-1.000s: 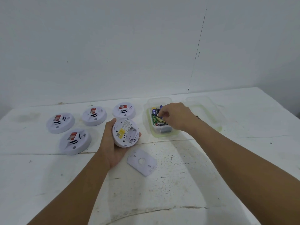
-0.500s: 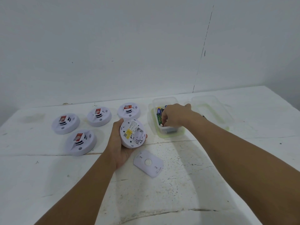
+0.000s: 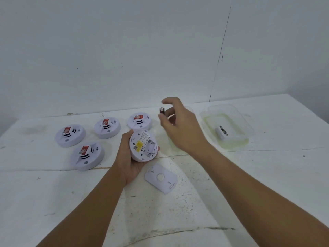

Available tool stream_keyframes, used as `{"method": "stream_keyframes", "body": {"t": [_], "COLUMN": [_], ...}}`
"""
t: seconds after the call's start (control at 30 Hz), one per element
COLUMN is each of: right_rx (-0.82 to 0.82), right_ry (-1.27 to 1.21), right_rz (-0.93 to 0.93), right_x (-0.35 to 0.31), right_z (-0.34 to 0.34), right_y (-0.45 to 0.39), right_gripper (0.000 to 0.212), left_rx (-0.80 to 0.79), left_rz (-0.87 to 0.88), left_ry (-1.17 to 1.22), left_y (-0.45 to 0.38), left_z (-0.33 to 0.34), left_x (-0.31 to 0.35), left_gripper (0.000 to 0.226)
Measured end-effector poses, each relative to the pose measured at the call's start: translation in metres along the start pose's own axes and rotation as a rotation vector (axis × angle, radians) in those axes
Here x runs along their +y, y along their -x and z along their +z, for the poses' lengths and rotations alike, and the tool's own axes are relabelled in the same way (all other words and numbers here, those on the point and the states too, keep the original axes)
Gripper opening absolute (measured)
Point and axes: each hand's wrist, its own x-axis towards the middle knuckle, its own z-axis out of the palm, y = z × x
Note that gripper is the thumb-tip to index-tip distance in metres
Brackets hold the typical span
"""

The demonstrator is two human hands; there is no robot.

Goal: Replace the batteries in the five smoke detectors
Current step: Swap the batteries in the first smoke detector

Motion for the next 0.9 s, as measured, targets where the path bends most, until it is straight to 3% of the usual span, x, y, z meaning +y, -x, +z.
{"method": "stream_keyframes", "body": {"t": [0.17, 0.37, 0.5, 0.67, 0.9], "right_rx": [-0.022, 0.081, 0.130, 0.121, 0.106], "right_ry": [-0.159, -0.334, -0.433, -0.519, -0.585], "right_rz": [-0.045, 0.221, 0.269, 0.271, 0.273], "right_x": [-0.009, 0.019, 0.027, 0.039, 0.047], "right_z": [0.037, 0.061, 0.062, 0.065, 0.067], "right_y": [0.041, 0.069, 0.084, 0.094, 0.094], "right_gripper": [0.024, 0.017, 0.018, 0.017, 0.018], "left_rx": [-0.077, -0.081, -0.145, -0.205, -0.206], "left_rz": [0.011, 0.002, -0.059, -0.075, -0.129], "left_ry": [-0.013, 0.052, 0.087, 0.104, 0.192], "left_y": [0.007, 0.013, 0.027, 0.034, 0.031], "left_z": [0.001, -0.011, -0.007, -0.012, -0.012], "left_x": [-0.002, -0.007, -0.020, -0.025, -0.021], "left_gripper": [0.051, 0.052, 0.049, 0.072, 0.050]}}
